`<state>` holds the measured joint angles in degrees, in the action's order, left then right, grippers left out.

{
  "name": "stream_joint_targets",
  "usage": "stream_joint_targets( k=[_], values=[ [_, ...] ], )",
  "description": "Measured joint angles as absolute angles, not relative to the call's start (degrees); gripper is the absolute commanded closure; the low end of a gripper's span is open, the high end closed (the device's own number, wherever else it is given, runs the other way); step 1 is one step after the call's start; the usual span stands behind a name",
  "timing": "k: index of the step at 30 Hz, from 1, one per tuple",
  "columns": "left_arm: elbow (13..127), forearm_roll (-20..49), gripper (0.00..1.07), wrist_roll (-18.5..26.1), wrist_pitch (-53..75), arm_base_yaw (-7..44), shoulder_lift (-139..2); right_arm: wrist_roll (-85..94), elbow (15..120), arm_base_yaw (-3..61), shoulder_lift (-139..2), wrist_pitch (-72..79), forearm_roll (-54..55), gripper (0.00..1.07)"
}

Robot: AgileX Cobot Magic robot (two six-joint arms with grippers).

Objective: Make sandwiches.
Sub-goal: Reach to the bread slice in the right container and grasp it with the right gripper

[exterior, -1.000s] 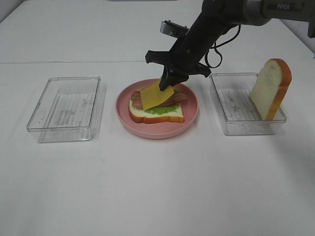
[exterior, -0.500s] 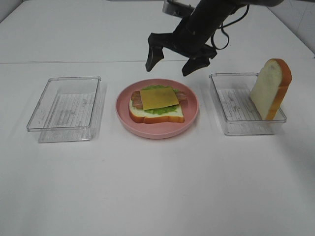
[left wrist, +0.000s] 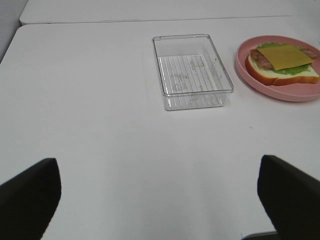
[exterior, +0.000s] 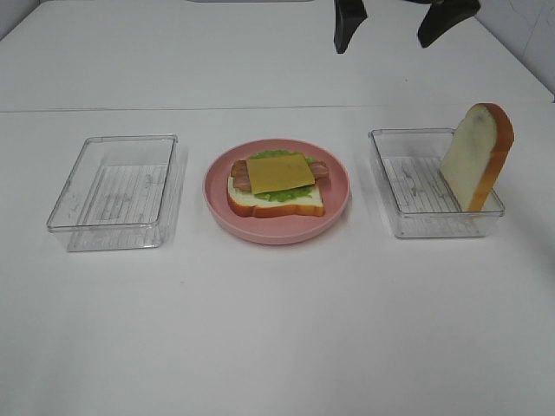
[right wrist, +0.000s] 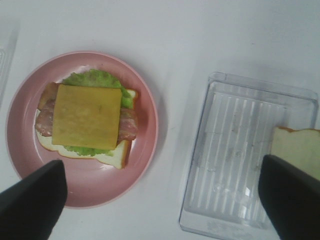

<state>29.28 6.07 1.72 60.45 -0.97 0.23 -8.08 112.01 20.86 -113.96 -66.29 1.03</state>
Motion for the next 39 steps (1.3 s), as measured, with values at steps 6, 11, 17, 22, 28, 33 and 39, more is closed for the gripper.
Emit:
stream_joint_targets(
  k=[6,11,17,22,28,33,39],
  values=[
    [29.3,6.1,0.08,1.7,60.4,-1.0,0.2,-10.1,112.0,19.9,-110.9,-68.9,0.0,0.12],
    [29.3,6.1,0.08,1.7,60.4,-1.0,0.2,-10.3,112.0,17.4,-110.1,-69.6,0.0,0.12],
    [29.3,6.2,0.08,1.7,60.4,-1.0,0.2,-10.3,112.0,11.9,-110.0,-69.6,0.0,0.13],
    [29.3,6.2,0.08,1.7,60.4,-1.0,0.2,-10.5,112.0,5.6,-110.0,-69.6,0.9,0.13],
    [29.3,6.2,0.08,1.7,60.4,-1.0,0.2,-10.1,109.8,-0.6,-110.0,-69.6,1.3,0.13],
    [29.3,6.2,0.08,1.7,60.4,-1.0,0.2,-9.3,107.1,-2.1,-111.8,-69.8,2.3,0.13],
    [29.3,6.2,0.08,1.7,60.4,-1.0,0.2,-7.0,106.7,-2.1,-117.2,-69.7,8.1,0.13]
  ],
)
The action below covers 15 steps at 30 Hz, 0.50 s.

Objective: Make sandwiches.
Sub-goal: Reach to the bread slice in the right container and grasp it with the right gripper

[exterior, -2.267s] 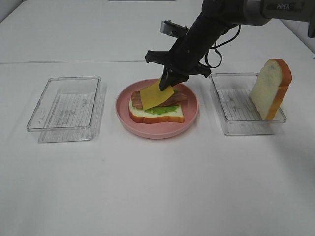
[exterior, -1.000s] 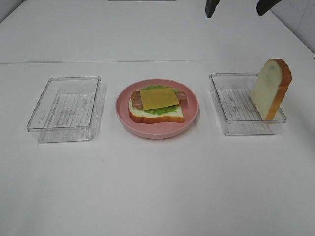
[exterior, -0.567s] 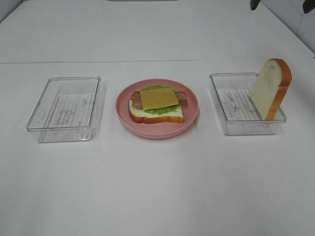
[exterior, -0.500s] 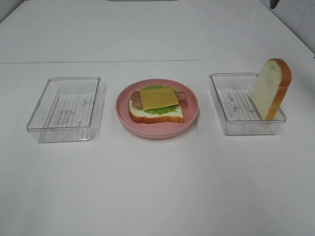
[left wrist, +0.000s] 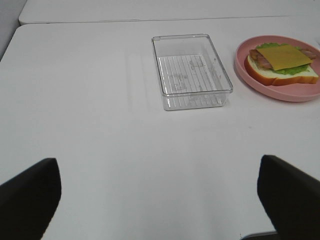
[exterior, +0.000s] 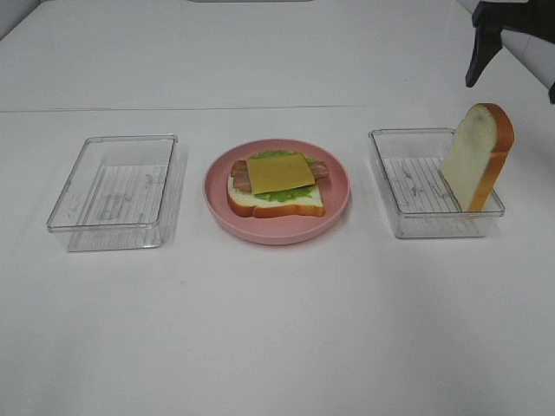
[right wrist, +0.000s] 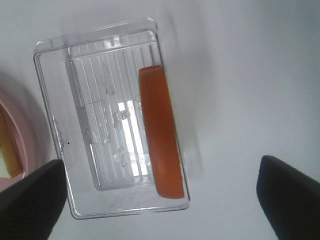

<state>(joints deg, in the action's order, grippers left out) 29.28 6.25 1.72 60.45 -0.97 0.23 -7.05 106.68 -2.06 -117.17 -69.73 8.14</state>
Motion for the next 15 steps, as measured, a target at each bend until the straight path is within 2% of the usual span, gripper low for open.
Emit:
stream_joint_targets(
  k=[15],
  values=[
    [29.3,6.2,0.08,1.7,60.4,-1.0,0.2,-6.6,106.7,-2.1,-127.8,-68.8,7.8,0.15]
  ],
)
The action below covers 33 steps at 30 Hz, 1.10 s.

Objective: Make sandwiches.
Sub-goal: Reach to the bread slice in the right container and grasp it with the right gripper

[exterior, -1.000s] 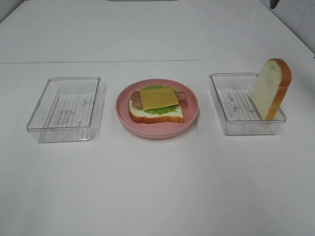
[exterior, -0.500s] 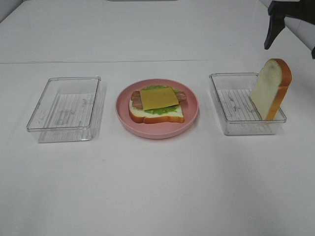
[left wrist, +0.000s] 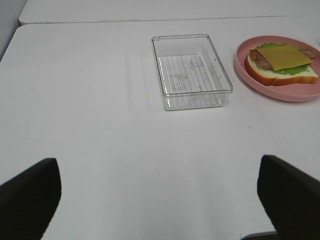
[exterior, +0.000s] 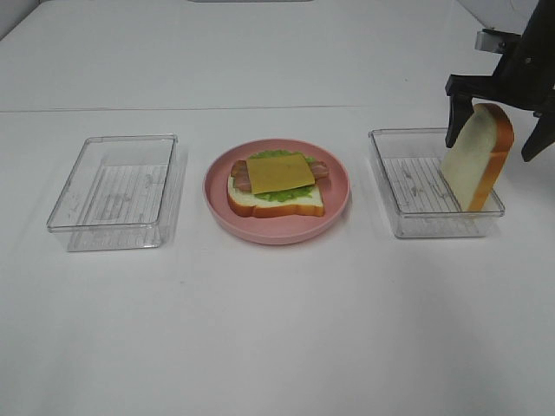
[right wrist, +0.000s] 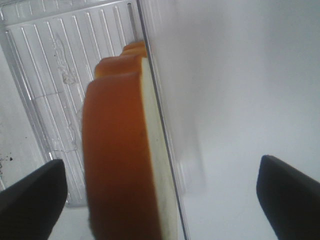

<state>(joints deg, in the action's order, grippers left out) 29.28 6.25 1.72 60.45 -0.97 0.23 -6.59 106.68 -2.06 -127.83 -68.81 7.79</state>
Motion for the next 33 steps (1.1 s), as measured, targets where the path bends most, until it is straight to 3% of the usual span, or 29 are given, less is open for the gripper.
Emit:
stream_joint_targets(
  k=[3,4,6,7,8,9,10,11,12,13,33],
  values=[
    [29.3,6.2,0.08,1.7,60.4,-1.0,0.2,-6.0,106.7,-2.1,-127.9,-67.5,7.8,0.21],
    [29.3,6.2,0.08,1.7,60.4,-1.0,0.2,-5.6,106.7,-2.1,-127.9,-67.3,7.8,0.29],
    [29.3,6.2,0.08,1.7,60.4,-1.0,0.2,-5.6,106.7,-2.1,-128.0,-67.4,7.8,0.35],
    [29.3,6.2,0.08,1.7,60.4,-1.0,0.2,-5.5,106.7,-2.1,-128.0,-67.4,7.8,0.53],
    [29.3,6.2,0.08,1.7,60.4,-1.0,0.2,-5.5,106.7,-2.1,-128.0,-67.4,7.8,0.53],
    [29.3,6.2,0.08,1.7,60.4,-1.0,0.2,-5.5,106.7,-2.1,-128.0,-67.5,7.8,0.75],
    [29.3,6.2,0.08,1.7,60.4,-1.0,0.2,-5.5,106.7,-2.1,-128.0,-67.7,7.8,0.84],
    [29.3,6.2,0.08,1.7,60.4,-1.0,0.2,-5.5,106.7,-2.1,-128.0,-67.7,7.8,0.84],
    [29.3,6.2,0.08,1.7,60.4,-1.0,0.2,-5.5,106.7,-2.1,-128.0,-67.7,8.0,1.01],
    [29.3,6.2,0.08,1.7,60.4,-1.0,0.2,-5.5,106.7,-2.1,-128.0,-67.7,8.3,1.07],
    [29.3,6.2,0.08,1.7,60.4,-1.0,0.2,-5.6,106.7,-2.0,-128.0,-68.2,8.4,1.07]
  ],
)
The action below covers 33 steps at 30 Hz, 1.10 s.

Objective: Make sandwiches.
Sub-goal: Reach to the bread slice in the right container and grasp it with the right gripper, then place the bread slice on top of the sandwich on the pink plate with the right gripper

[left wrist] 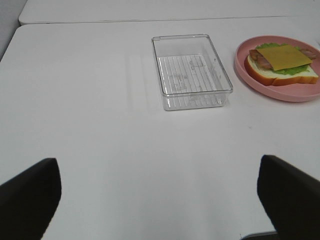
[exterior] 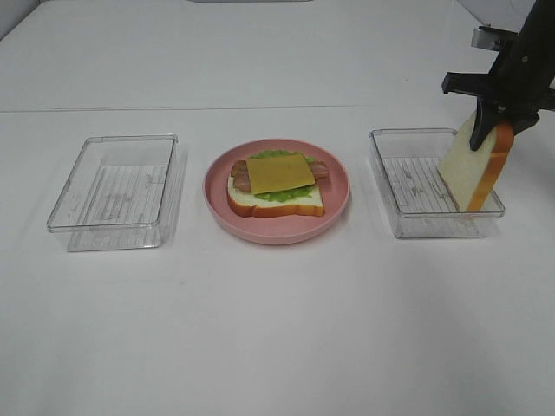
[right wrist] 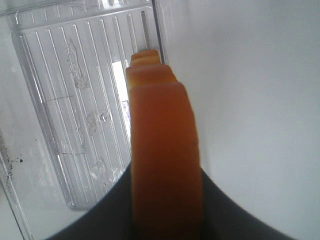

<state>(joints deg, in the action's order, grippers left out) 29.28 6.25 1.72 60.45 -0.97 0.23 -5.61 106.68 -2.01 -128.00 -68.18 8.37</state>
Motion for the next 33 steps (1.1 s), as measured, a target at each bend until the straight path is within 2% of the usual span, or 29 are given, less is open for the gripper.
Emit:
stream_joint_targets(
  k=[12,20,26,27,29,30,31,33],
  values=[
    [29.3,6.2,0.08,1.7,60.4,-1.0,0.2,-6.6,106.7,-2.0,-126.5,-69.0,7.5,1.07],
    [29.3,6.4,0.08,1.7,60.4,-1.0,0.2,-7.0,106.1,-2.0,-114.6,-69.4,9.2,1.07],
    [29.3,6.4,0.08,1.7,60.4,-1.0,0.2,-0.9,95.6,-2.1,-104.5,-66.7,20.3,1.07],
    [29.3,6.4,0.08,1.7,60.4,-1.0,0.2,2.5,89.6,-2.1,-102.0,-63.4,26.8,1.07],
    [29.3,6.4,0.08,1.7,60.4,-1.0,0.2,4.2,87.3,-2.1,-101.5,-62.3,29.7,1.07],
    [29.3,6.4,0.08,1.7,60.4,-1.0,0.2,9.6,82.1,-2.1,-101.0,-60.4,38.0,1.07],
    [29.3,6.4,0.08,1.7,60.4,-1.0,0.2,9.6,82.1,-2.1,-101.0,-60.4,38.0,1.07],
    [29.3,6.4,0.08,1.7,60.4,-1.0,0.2,17.8,76.7,-2.1,-101.0,-59.7,48.9,1.07]
  ],
)
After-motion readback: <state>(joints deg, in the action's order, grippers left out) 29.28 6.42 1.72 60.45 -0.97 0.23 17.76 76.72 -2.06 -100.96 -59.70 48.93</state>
